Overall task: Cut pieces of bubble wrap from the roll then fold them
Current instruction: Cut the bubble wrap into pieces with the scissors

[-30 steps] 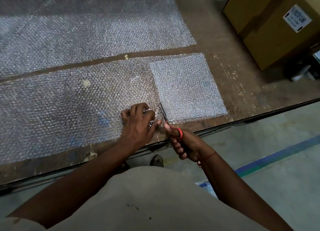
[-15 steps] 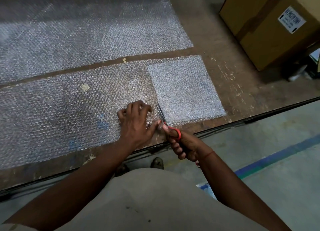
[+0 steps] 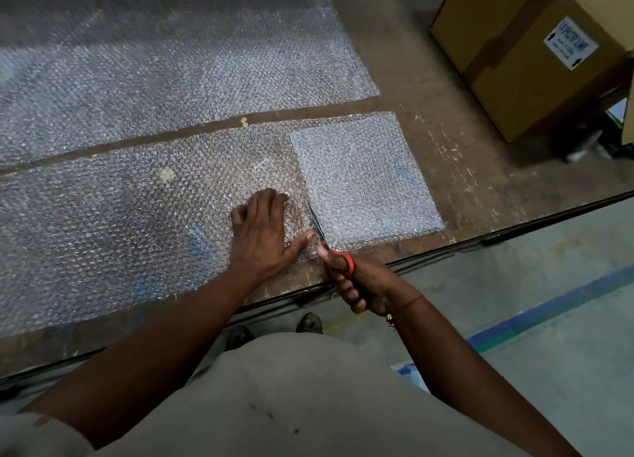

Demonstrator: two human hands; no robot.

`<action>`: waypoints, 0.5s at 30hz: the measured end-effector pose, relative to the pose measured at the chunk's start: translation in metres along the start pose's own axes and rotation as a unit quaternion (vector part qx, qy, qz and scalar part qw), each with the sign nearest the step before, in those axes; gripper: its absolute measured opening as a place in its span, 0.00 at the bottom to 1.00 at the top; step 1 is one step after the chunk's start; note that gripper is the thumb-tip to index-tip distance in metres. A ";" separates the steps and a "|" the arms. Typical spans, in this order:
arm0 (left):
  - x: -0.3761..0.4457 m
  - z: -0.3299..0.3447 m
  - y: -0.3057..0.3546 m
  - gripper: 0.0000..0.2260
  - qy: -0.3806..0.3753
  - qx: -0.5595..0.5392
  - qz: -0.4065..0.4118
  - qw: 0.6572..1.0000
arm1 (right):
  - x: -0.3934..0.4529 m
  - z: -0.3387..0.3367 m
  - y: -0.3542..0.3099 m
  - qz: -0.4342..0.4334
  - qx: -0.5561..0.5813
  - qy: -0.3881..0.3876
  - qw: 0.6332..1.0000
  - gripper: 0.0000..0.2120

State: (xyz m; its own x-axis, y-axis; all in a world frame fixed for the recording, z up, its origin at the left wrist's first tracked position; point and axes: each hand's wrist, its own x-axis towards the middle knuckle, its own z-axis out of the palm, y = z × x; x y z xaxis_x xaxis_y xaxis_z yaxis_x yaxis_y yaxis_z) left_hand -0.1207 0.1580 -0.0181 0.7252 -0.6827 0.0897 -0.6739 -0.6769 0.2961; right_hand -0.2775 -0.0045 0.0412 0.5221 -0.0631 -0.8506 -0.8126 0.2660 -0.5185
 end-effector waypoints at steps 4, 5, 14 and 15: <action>0.000 0.000 0.000 0.37 -0.001 0.011 -0.001 1.000 | 0.002 0.001 0.000 -0.001 0.001 0.002 1.000 0.29; 0.000 0.000 0.001 0.38 -0.002 0.013 -0.003 1.000 | 0.002 0.002 -0.001 -0.001 0.000 0.000 1.000 0.29; 0.001 -0.001 0.002 0.48 -0.019 0.026 -0.011 0.999 | 0.000 0.000 -0.011 0.013 -0.012 -0.022 1.000 0.28; 0.001 -0.001 0.002 0.49 -0.019 0.026 -0.012 0.999 | -0.001 0.000 -0.011 0.013 -0.014 -0.021 1.000 0.28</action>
State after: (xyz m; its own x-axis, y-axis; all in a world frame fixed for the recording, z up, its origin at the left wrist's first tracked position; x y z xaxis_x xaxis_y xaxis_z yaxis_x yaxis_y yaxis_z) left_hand -0.1213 0.1558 -0.0167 0.7361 -0.6752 0.0474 -0.6636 -0.7061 0.2471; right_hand -0.2689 -0.0073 0.0475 0.5101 -0.0155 -0.8600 -0.8329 0.2404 -0.4984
